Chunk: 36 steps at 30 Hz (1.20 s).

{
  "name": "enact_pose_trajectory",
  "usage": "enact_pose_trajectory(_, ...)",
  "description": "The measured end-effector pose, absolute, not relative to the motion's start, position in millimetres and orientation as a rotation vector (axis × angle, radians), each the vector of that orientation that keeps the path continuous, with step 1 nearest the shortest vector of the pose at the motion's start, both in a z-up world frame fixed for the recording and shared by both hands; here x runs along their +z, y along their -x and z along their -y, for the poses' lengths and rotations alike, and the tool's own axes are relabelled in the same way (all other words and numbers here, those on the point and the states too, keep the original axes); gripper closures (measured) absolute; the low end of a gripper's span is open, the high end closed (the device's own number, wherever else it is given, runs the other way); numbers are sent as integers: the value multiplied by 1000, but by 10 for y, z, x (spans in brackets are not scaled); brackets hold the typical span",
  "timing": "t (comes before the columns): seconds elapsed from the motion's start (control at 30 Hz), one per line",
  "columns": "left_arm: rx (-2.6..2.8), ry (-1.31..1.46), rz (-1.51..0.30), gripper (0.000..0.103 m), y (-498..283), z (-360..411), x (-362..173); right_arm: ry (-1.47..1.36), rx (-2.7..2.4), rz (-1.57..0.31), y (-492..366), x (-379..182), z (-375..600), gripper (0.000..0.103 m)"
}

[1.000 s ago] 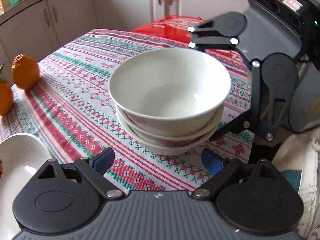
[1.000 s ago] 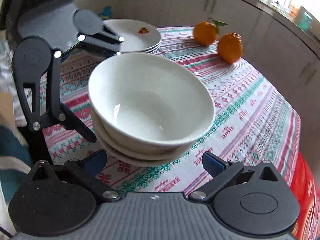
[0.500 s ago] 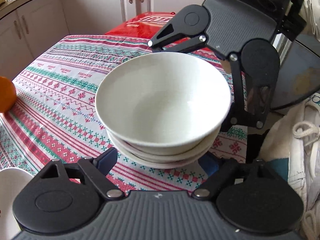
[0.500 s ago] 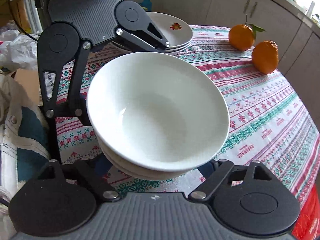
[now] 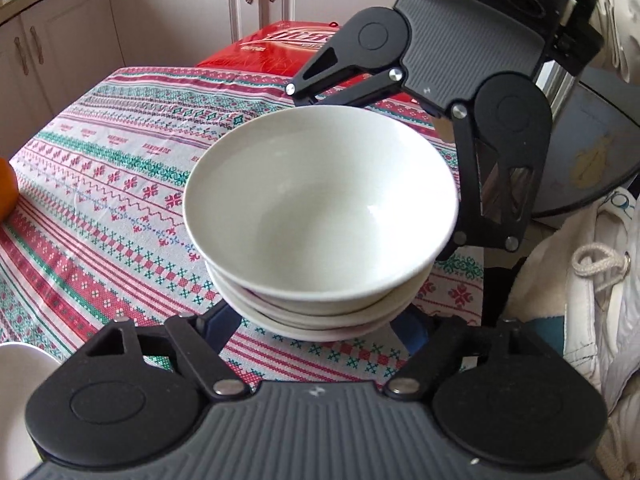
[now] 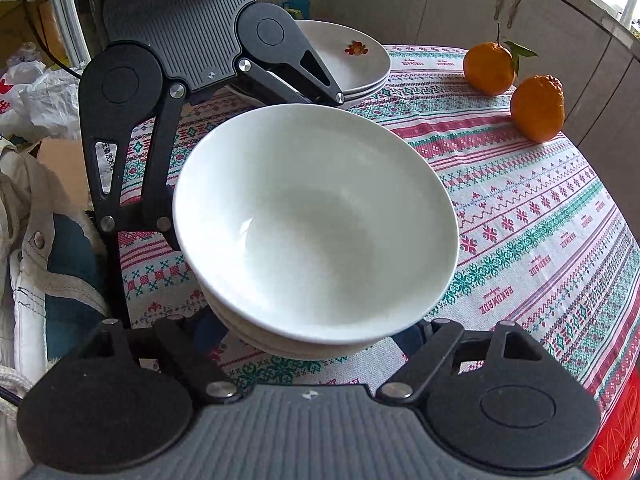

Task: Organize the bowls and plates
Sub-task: 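Lift the bowl stack with both grippers and carry it toward the plate stack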

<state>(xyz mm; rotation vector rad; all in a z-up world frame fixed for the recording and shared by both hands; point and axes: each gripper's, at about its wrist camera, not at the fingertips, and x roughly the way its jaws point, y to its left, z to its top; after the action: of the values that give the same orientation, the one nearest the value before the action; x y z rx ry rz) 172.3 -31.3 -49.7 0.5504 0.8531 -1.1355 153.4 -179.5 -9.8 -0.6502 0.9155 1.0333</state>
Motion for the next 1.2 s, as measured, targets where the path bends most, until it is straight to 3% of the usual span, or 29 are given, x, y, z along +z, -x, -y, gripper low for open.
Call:
enact_pose_trajectory(0.83, -1130, -567, -865, 23, -1733, 349, -463, 611, 1025, -929, -1519, -46, 1826, 15)
enact_pose_trajectory(1.2, -1081, -537, -798, 23, -1637, 93, -213, 679, 1037, -889, -1521, 214, 1612, 15)
